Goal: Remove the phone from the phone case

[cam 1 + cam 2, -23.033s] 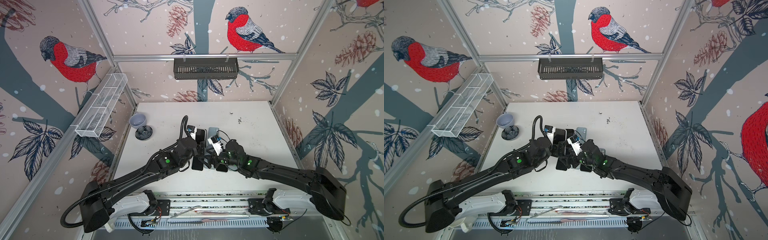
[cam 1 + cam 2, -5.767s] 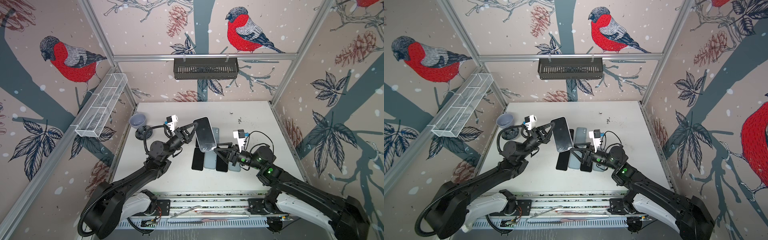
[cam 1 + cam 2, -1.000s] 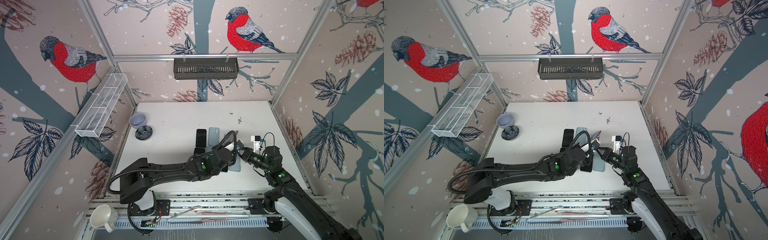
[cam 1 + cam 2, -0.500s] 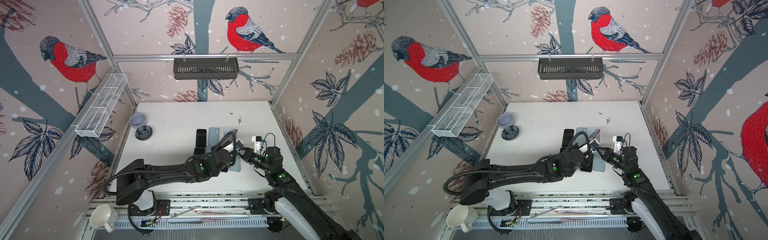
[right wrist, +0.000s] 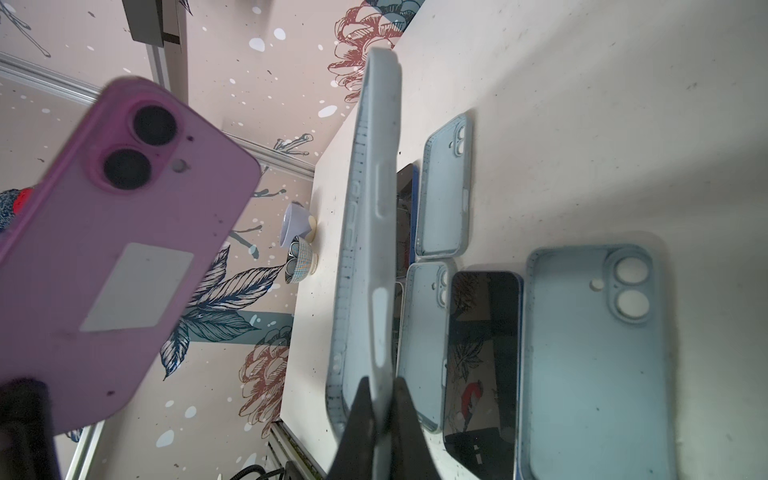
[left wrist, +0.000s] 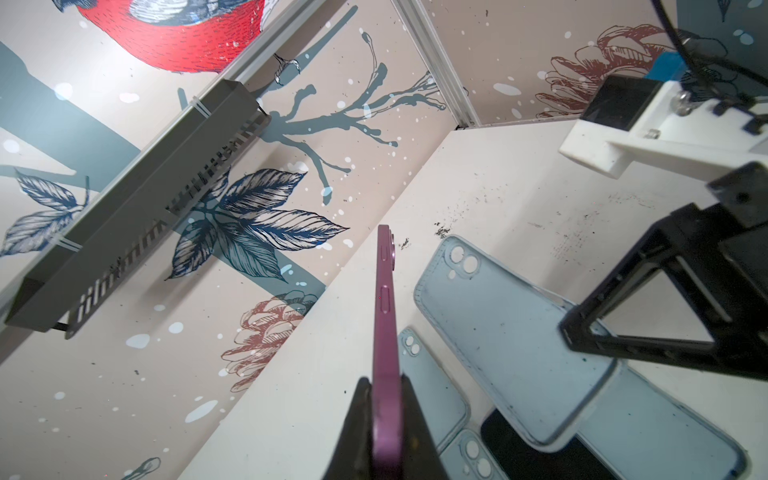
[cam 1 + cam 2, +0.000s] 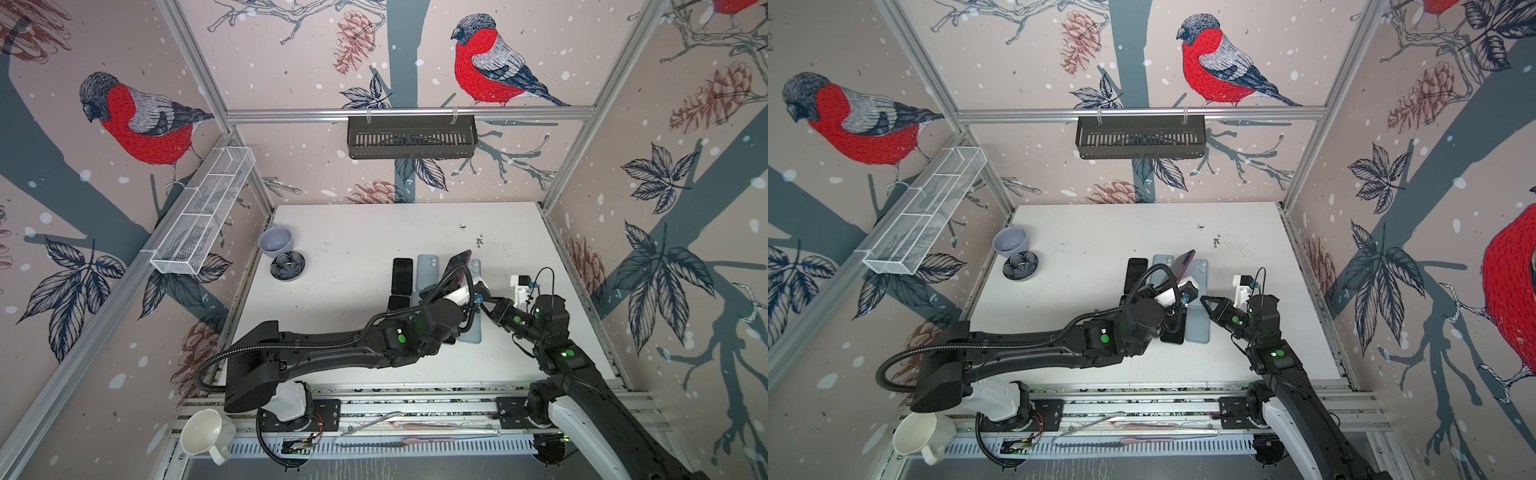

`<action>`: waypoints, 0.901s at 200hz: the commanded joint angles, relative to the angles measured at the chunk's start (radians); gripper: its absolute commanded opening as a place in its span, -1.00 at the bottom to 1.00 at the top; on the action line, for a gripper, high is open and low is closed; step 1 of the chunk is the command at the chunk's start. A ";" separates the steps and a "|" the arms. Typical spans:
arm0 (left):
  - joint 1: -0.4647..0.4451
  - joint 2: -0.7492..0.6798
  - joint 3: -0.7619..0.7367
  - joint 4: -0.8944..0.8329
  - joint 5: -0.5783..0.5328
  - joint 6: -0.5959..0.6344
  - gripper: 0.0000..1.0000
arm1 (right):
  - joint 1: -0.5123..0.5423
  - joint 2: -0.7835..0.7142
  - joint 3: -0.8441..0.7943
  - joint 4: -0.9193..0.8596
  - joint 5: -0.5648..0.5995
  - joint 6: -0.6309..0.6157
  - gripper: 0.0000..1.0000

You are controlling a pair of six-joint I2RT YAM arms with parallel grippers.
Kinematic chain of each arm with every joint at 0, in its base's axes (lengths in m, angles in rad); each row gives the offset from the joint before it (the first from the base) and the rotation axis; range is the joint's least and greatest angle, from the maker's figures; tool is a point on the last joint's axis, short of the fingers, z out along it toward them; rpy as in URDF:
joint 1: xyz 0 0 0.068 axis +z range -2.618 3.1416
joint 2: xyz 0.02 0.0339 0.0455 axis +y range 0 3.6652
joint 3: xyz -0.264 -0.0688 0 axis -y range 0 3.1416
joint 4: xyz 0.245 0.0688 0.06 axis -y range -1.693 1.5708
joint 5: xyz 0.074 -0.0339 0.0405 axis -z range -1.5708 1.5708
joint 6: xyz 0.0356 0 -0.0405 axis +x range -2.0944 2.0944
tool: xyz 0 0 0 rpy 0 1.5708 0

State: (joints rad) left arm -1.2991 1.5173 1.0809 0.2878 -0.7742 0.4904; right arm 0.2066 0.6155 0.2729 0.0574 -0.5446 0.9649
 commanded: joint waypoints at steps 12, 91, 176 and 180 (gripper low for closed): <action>-0.002 0.030 0.034 0.079 -0.064 0.131 -1.00 | -0.036 -0.019 0.038 -0.100 0.011 -0.065 -1.00; 0.059 0.170 0.166 -0.103 0.049 0.122 -1.00 | -0.174 0.019 0.092 -0.202 -0.023 -0.150 -1.00; 0.131 0.384 0.269 -0.133 0.108 0.186 -1.00 | -0.300 0.103 0.080 -0.157 -0.086 -0.190 -1.00; 0.133 0.394 0.277 -0.134 0.108 0.191 -1.00 | -0.302 0.108 0.080 -0.157 -0.086 -0.193 -1.00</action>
State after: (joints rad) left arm -1.1790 1.8641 1.3155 0.1280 -0.6796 0.6331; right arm -0.0849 0.7048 0.3557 -0.1390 -0.6044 0.8051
